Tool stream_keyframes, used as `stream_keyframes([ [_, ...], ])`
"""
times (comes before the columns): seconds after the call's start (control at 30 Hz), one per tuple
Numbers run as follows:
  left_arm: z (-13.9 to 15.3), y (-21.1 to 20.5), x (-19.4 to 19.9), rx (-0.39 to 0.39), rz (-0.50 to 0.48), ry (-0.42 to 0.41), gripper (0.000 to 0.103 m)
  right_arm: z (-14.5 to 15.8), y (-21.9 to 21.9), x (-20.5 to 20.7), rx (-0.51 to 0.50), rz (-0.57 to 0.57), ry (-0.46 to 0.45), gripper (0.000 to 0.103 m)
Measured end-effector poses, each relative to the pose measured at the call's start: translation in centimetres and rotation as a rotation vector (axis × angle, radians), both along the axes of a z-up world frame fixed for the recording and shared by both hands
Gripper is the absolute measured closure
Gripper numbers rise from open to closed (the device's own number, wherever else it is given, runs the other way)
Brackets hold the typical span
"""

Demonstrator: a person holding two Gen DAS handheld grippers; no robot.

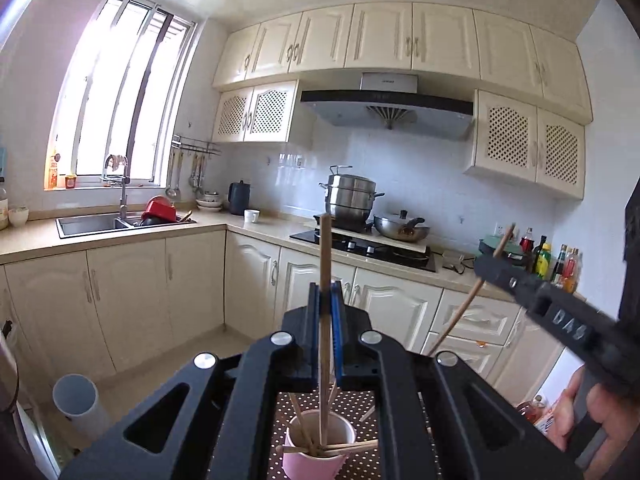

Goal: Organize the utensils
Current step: 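Open the left gripper over the cup while the right gripper releases its chopstick into it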

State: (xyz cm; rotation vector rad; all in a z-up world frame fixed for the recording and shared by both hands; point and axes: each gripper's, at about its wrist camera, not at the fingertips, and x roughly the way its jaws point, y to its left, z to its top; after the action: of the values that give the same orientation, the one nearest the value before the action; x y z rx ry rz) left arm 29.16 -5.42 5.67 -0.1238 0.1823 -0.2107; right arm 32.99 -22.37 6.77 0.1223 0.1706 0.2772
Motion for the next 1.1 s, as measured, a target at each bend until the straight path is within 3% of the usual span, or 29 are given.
stream_keyframes([
  [0.33, -4.0, 0.0, 2.7, 0.034, -0.021, 0.103, 0.097, -3.2, 1.6, 1.9, -0.056, 0.051, 0.089, 0.097],
  [0.6, -5.4, -0.1, 3.7, 0.077, -0.012, 0.155, 0.097, -6.2, 2.0, 3.4, -0.079, 0.071, 0.209, 0.097],
  [0.9, -7.5, -0.6, 5.0, 0.135, -0.022, 0.273, 0.096, -8.9, 2.0, 4.0, -0.053, 0.087, 0.299, 0.097],
  [1.03, -7.7, -0.1, 4.4, 0.136, -0.021, 0.271, 0.068, -9.0, 1.7, 3.9, -0.022, 0.094, 0.320, 0.096],
  [1.1, -7.6, 0.4, 4.0, 0.121, -0.022, 0.264, 0.066, -8.9, 1.7, 3.7, -0.021, 0.093, 0.326, 0.096],
])
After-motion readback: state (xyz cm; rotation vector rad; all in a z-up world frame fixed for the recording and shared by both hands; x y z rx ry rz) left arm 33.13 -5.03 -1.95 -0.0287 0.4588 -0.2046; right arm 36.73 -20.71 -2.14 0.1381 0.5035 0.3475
